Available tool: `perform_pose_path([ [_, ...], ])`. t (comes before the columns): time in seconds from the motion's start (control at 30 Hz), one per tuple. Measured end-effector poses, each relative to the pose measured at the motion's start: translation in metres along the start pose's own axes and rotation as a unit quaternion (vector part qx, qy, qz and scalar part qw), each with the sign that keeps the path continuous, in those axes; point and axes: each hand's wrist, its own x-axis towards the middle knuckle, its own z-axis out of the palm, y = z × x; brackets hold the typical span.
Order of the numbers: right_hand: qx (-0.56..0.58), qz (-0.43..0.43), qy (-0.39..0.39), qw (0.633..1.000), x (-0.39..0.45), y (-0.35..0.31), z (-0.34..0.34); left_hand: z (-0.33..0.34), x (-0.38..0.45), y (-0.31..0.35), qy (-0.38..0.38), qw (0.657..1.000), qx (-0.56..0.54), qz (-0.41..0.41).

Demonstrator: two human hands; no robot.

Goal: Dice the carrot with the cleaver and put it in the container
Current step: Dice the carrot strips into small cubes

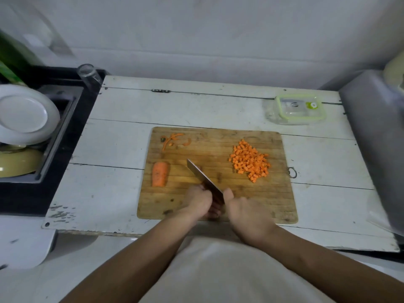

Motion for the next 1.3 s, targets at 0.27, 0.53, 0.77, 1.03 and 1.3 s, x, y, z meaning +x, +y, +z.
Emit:
perform_pose_path([
  [0.27, 0.240, 0.029, 0.091, 0.966, -0.017, 0.041, 0.020, -0.013, -0.005, -0.003, -0.031, 0.999, 0.043, 0.003],
  [0.53, 0.626, 0.109, 0.059, 0.770, -0.022, 0.068, 0.011, -0.056, 0.016, 0.004, 0.134, 0.899, 0.313, 0.277],
  [0.77, 0.640, 0.160, 0.102, 0.745, -0.024, 0.075, 0.002, -0.072, 0.047, 0.037, -0.020, 0.614, 0.665, 0.425],
  [1.03, 0.625, 0.201, 0.128, 0.743, -0.035, 0.077, 0.008, -0.052, 0.059, 0.034, 0.073, 0.651, 0.612, 0.442],
  [1.3, 0.593, 0.224, 0.130, 0.763, -0.040, 0.080, 0.014, -0.042, 0.024, 0.014, -0.102, 0.558, 0.638, 0.521],
])
